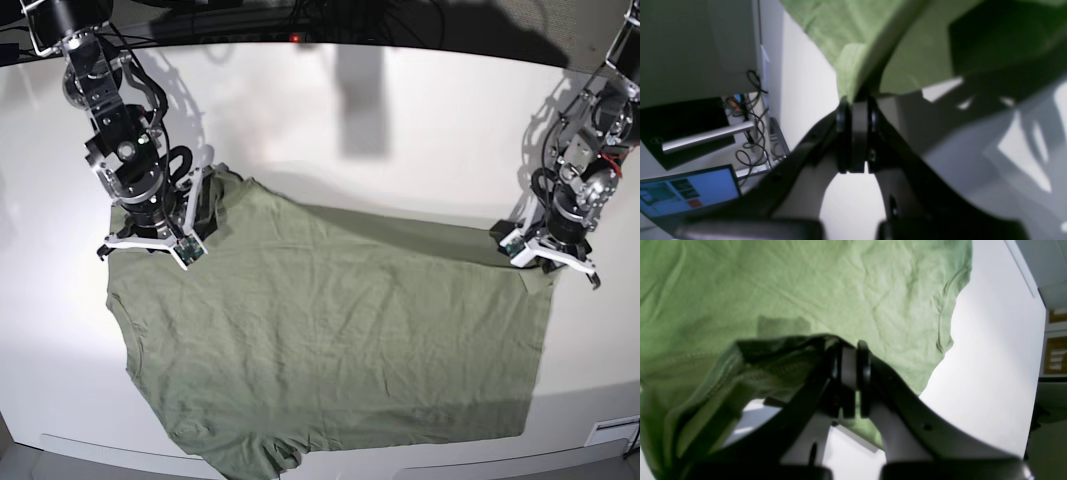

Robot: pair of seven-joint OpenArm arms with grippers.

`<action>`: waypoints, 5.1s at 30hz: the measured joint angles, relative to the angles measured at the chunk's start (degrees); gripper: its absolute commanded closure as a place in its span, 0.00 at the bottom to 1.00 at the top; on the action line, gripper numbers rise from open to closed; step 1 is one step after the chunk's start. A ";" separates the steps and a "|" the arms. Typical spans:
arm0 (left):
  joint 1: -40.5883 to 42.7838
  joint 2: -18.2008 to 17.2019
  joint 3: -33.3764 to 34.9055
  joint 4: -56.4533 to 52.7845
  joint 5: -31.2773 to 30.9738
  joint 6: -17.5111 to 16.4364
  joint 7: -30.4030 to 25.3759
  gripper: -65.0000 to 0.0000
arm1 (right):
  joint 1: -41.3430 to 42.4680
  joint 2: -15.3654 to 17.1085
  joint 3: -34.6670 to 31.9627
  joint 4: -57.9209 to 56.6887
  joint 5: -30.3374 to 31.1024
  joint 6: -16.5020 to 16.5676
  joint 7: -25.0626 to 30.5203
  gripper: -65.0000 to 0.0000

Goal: Fold the T-shirt properly
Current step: 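Drag the shoulder edges with both grippers toward the shirt's hem, then pull the held shoulder edges back toward the arms' base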

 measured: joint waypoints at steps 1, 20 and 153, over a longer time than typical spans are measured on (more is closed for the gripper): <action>-0.52 -0.33 0.02 0.00 -0.90 0.00 -0.24 1.00 | 0.20 -0.02 0.00 0.00 0.04 -0.42 -0.13 1.00; -8.09 -0.42 0.02 -2.51 -9.90 -1.68 -1.03 1.00 | 20.72 -7.56 0.00 -19.12 0.13 -2.51 -0.37 1.00; -14.16 20.55 -24.76 -35.36 -43.63 -6.67 -12.83 0.53 | 25.86 -13.05 17.88 -52.39 13.92 9.55 17.49 0.40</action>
